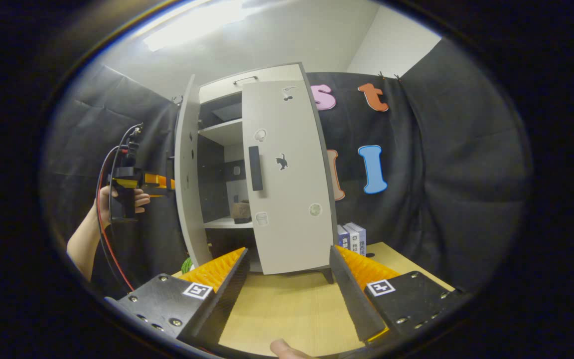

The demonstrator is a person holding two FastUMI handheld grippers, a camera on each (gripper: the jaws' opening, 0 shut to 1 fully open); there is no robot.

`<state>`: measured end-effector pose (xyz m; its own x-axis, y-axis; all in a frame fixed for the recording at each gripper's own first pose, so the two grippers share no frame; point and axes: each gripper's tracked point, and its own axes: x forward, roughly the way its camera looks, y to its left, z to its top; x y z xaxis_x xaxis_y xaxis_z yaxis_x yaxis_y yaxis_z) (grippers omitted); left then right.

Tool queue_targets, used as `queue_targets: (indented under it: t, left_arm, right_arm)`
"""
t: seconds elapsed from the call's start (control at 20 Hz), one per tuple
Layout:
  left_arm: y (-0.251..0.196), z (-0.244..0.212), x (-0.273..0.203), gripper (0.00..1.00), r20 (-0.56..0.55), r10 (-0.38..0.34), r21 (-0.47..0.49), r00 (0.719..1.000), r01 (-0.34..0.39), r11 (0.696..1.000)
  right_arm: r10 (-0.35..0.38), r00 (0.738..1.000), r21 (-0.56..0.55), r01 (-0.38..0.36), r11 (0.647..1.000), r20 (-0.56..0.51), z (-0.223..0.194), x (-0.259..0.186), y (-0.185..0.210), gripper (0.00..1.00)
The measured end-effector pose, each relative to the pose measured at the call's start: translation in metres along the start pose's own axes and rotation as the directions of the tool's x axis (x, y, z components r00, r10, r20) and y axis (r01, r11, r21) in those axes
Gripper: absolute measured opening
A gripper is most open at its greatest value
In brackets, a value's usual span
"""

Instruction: Grab one shoe with the right hand and put it into the shoe cabinet, grab the other shoe with the left hand and put it into the shoe cabinet; then close the right door with the right hand and the left door with the left hand.

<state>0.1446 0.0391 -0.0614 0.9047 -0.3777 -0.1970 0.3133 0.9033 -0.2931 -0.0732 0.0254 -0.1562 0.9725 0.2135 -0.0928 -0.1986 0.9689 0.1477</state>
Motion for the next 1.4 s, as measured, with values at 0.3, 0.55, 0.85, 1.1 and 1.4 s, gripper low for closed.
queue_targets:
  t: [0.3,0.55,0.85,1.1,1.4]
  left_arm:
    - [-0.025,-0.006,0.002,0.91,-0.017,-0.057,0.004,0.998,0.057,0.998]
    - [-0.024,-0.004,-0.042,1.00,-0.020,-0.021,0.038,1.000,0.022,0.999]
    - [-0.027,-0.012,-0.067,0.97,-0.003,0.039,0.133,0.999,-0.038,0.990]
    - [-0.033,-0.016,-0.102,0.96,0.029,0.053,0.175,0.998,-0.057,0.983]
    - [-0.048,-0.025,-0.139,0.97,0.110,0.054,0.210,0.992,-0.076,0.975]
  right_arm:
    - [-0.028,1.000,-0.014,0.028,0.999,0.005,-0.002,-0.005,-0.011,0.97]
    - [-0.082,0.997,-0.027,0.082,0.996,0.012,-0.003,-0.010,-0.024,0.97]
    - [-0.076,0.997,-0.003,0.076,0.997,0.015,0.002,-0.010,-0.023,0.94]
    - [-0.089,0.996,0.000,0.089,0.996,0.022,0.001,-0.008,-0.023,0.97]
    - [-0.060,0.998,-0.011,0.060,0.998,-0.005,0.000,0.009,-0.004,0.97]
